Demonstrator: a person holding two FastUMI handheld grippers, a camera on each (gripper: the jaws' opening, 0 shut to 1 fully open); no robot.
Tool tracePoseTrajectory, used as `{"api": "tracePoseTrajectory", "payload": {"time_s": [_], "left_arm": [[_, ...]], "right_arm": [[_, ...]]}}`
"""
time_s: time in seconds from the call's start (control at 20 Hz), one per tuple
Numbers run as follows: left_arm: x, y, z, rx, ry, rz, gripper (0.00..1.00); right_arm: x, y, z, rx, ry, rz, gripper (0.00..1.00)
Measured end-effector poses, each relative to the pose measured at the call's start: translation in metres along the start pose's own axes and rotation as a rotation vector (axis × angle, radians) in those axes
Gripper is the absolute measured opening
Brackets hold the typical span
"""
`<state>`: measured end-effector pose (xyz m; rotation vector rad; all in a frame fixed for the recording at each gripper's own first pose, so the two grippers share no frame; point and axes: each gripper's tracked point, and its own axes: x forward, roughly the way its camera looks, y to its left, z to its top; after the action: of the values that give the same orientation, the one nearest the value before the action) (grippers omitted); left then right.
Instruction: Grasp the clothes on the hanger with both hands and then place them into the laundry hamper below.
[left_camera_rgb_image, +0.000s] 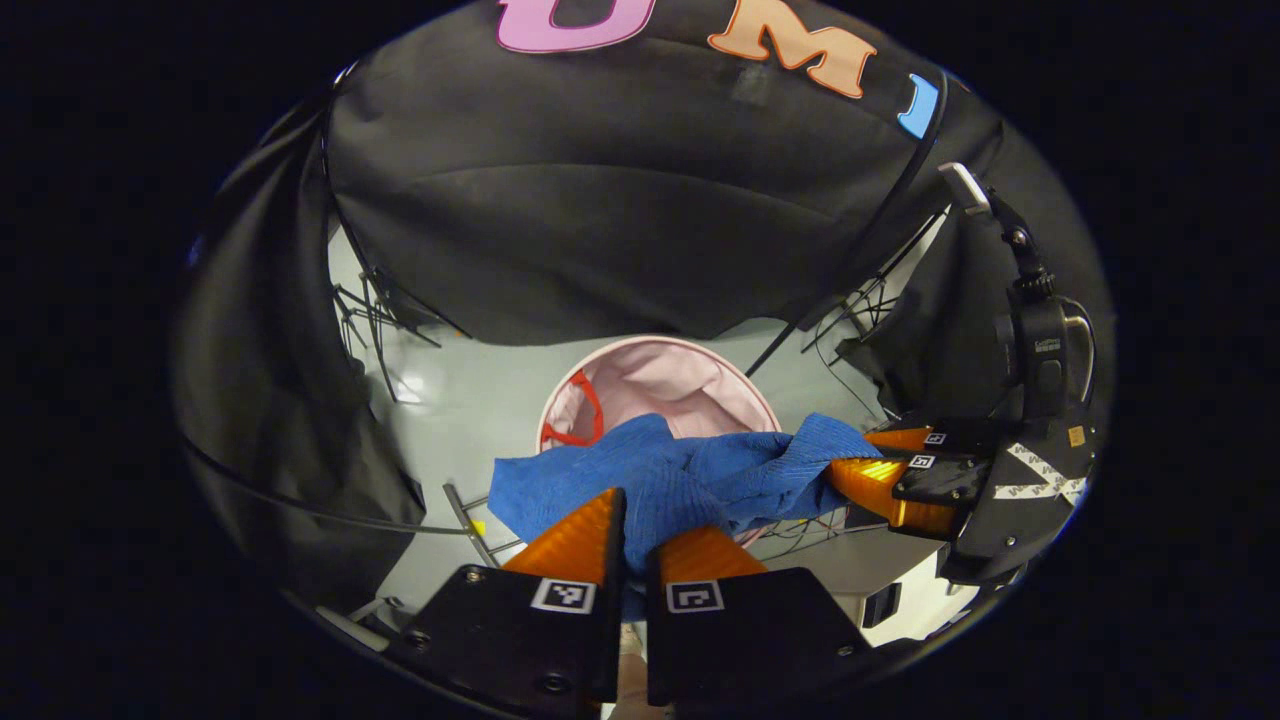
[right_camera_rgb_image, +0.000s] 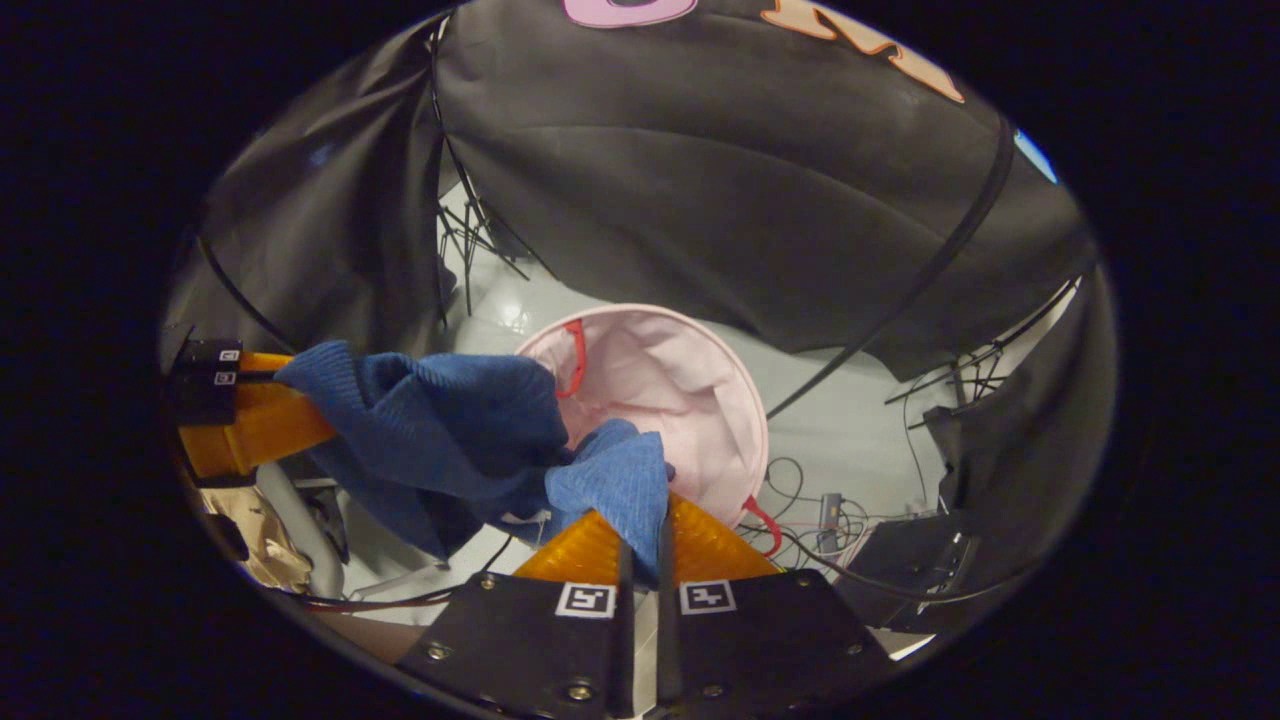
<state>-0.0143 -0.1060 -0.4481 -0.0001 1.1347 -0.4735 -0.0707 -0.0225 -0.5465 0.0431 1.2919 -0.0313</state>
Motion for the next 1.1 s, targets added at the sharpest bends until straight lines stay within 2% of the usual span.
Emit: {"api": "tracePoseTrajectory", "payload": {"time_s": [0.1, 0.25, 0.75, 1.1], "left_arm": [[0.001, -0.003, -0.008, -0.013, 0.026, -0.006, 0.22], [0.002, -0.004, -0.015, -0.021, 0.043, -0.012, 0.29], [-0.004, -0.005, -0.021, -0.003, 0.062, -0.006, 0.29], [-0.043, -0.026, 0.03, 0.032, -0.086, -0.001, 0.29]], "right_arm": [[0.002, -0.001, -0.013, 0.004, 0.026, 0.003, 0.12], [0.003, 0.0, -0.023, 0.007, 0.038, 0.0, 0.13], [-0.006, 0.005, -0.019, 0.012, 0.012, 0.01, 0.13], [-0.056, 0.014, 0.039, -0.017, -0.17, 0.019, 0.13]]}}
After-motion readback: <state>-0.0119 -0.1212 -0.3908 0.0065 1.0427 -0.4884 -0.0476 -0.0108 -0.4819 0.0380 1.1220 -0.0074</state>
